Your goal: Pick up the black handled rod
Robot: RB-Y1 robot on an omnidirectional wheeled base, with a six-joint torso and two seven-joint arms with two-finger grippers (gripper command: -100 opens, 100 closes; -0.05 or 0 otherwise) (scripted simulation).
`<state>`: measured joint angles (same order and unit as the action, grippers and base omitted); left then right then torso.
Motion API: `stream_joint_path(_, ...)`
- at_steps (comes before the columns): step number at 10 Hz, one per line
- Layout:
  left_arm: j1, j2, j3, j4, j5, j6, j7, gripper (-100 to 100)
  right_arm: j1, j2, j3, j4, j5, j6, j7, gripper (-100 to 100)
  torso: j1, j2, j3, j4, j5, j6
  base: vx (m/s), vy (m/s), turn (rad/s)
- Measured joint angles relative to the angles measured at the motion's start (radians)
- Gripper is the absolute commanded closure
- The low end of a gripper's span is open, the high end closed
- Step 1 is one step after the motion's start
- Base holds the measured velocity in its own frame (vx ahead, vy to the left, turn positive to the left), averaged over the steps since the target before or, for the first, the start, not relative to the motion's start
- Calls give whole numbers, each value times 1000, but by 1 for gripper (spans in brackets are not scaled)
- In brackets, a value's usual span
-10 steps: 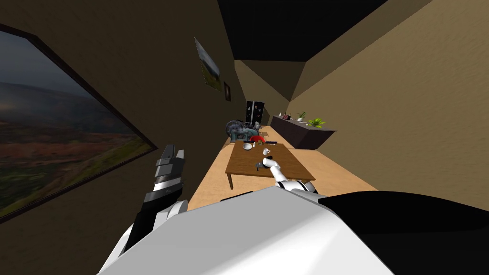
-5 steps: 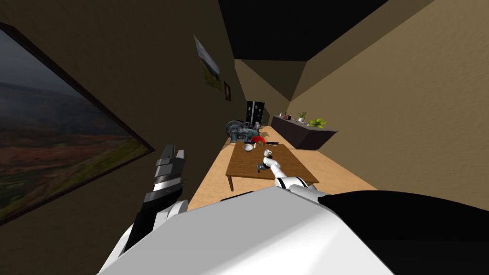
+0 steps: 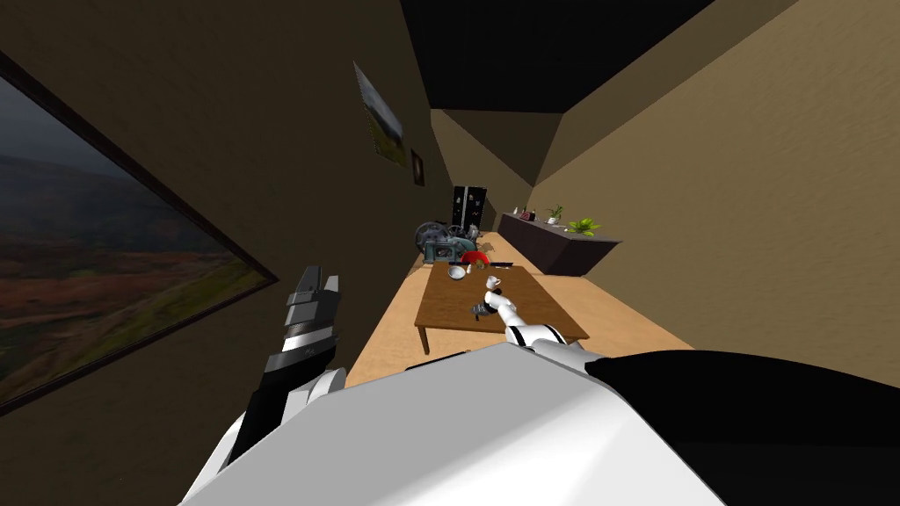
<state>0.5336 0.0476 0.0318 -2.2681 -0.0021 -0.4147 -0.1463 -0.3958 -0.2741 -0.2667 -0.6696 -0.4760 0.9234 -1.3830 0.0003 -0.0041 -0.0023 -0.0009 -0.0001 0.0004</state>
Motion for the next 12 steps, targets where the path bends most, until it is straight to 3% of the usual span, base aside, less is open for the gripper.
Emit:
stream_joint_path(1, 0, 0, 0, 0, 0, 0, 0, 0, 8, 10, -3, 13, 1, -23, 13, -100, 0, -2, -1, 0, 0, 0, 46, -2, -4)
stream_joint_path(2, 0, 0, 0, 0, 0, 0, 0, 0, 9, 11, -3, 14, 1, -28, 16, 100, 0, 1, 0, 0, 0, 0, 8, 0, 2)
stream_joint_path(6, 0, 0, 0, 0, 0, 0, 0, 0, 8, 11, -3, 14, 1, -27, 15, 100, 0, 4, 2, 1, 0, -1, 0, 0, 0)
stream_joint_path(7, 0, 0, 0, 0, 0, 0, 0, 0, 8, 11, -3, 14, 1, -27, 15, 0, 0, 4, 2, 1, 0, -1, 0, 0, 0)
stream_joint_path(8, 0, 0, 0, 0, 0, 0, 0, 0, 8, 11, -3, 14, 1, -27, 15, 100, 0, 4, 2, 1, 0, -1, -33, 2, 31)
stream_joint_path(11, 0, 0, 0, 0, 0, 0, 0, 0, 5, -2, 6, -37, 6, 21, -19, 100, 1, 10, 6, 2, 0, 0, -74, 4, 26)
stream_joint_path(12, 0, 0, 0, 0, 0, 0, 0, 0, 4, -3, 6, -39, 6, 26, -22, 0, 0, 8, 5, 2, 0, 0, -8, 1, -2)
